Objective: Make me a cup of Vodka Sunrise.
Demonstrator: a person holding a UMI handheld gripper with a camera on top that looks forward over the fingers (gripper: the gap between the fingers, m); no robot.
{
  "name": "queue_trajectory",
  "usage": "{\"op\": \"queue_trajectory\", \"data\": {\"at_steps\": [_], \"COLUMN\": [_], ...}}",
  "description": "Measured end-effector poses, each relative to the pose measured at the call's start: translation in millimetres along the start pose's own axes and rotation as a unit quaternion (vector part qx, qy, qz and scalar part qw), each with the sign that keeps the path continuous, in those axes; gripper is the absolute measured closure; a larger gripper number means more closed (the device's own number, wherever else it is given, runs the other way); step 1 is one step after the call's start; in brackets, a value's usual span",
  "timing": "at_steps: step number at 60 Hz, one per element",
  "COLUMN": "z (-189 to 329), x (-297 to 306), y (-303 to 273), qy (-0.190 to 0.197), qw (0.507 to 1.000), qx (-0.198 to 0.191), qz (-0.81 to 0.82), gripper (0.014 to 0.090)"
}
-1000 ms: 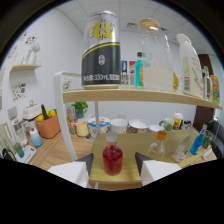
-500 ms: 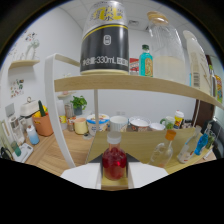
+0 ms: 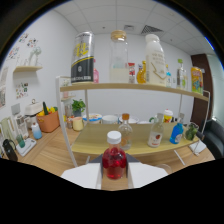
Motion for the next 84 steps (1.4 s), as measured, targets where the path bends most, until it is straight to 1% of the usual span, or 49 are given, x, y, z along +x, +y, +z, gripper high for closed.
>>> {"op": "queue_trajectory", "data": {"at_steps": [10, 17, 24, 32, 40, 45, 50, 59, 66, 69, 78, 81, 84], "z": [-10, -12, -9, -5, 0, 1, -1, -3, -3, -3, -4, -7, -8], "x": [31, 41, 42, 51, 48, 47, 50, 61, 61, 60, 61, 61, 60], "y": [38, 44, 38, 27, 18, 10, 2, -7, -13, -14, -17, -19, -22], "qy": [-0.004, -0.026, -0.059, -0.092, -0.13, -0.151, -0.169, -0.19, -0.202, -0.204, -0.2, -0.199, -0.19], "qw": [0.998, 0.986, 0.949, 0.884, 0.809, 0.755, 0.693, 0.582, 0.528, 0.52, 0.525, 0.547, 0.589], "qx": [-0.027, -0.033, -0.032, -0.015, -0.013, -0.012, -0.002, 0.018, 0.02, 0.017, 0.021, 0.021, 0.027], "qz": [0.063, 0.162, 0.31, 0.459, 0.573, 0.637, 0.7, 0.79, 0.825, 0.829, 0.827, 0.813, 0.785], "gripper": [0.0703, 0.0703, 0.0703, 0.0703, 0.0703, 0.0704, 0.0706, 0.0705, 0.0705, 0.0704, 0.0706, 0.0705, 0.0706]}}
